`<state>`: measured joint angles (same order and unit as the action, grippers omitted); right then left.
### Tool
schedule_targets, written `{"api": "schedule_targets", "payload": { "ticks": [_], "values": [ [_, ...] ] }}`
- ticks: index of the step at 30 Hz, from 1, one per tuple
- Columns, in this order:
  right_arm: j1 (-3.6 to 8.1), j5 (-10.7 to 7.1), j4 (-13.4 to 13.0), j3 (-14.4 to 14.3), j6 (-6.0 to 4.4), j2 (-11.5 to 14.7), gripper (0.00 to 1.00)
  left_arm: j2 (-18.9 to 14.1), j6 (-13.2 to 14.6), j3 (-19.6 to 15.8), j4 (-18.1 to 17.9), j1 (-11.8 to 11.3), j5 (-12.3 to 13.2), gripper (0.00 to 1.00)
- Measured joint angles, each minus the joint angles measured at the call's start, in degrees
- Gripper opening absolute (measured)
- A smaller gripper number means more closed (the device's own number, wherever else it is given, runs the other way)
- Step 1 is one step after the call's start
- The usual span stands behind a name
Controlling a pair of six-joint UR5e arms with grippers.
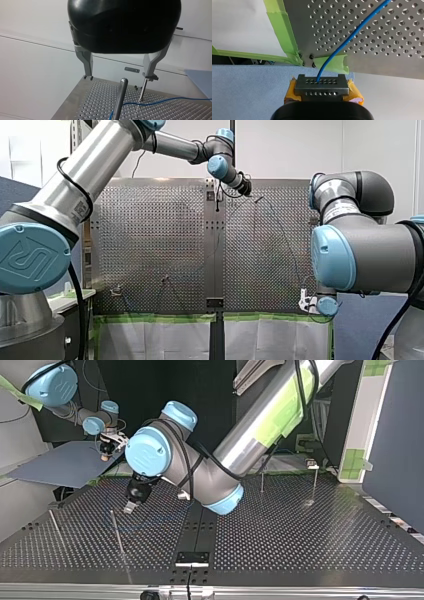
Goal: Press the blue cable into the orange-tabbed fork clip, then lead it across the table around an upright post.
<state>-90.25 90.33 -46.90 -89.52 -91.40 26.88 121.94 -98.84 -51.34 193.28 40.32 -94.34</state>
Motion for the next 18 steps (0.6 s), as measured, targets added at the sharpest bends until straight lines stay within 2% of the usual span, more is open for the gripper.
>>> {"api": "schedule_targets", "payload": {
  "ticks": [6,18],
  "values": [
    [0.09,-0.04,-0.04,0.0,-0.07,-0.01,0.0,0.06,0.39,-0.03,-0.1,0.05,-2.62,0.99],
    [0.11,-0.06,0.33,0.09,0.21,-0.02,0.0,0.03,3.37,-0.05,1.46,0.18,-9.22,0.99]
  ]
}}
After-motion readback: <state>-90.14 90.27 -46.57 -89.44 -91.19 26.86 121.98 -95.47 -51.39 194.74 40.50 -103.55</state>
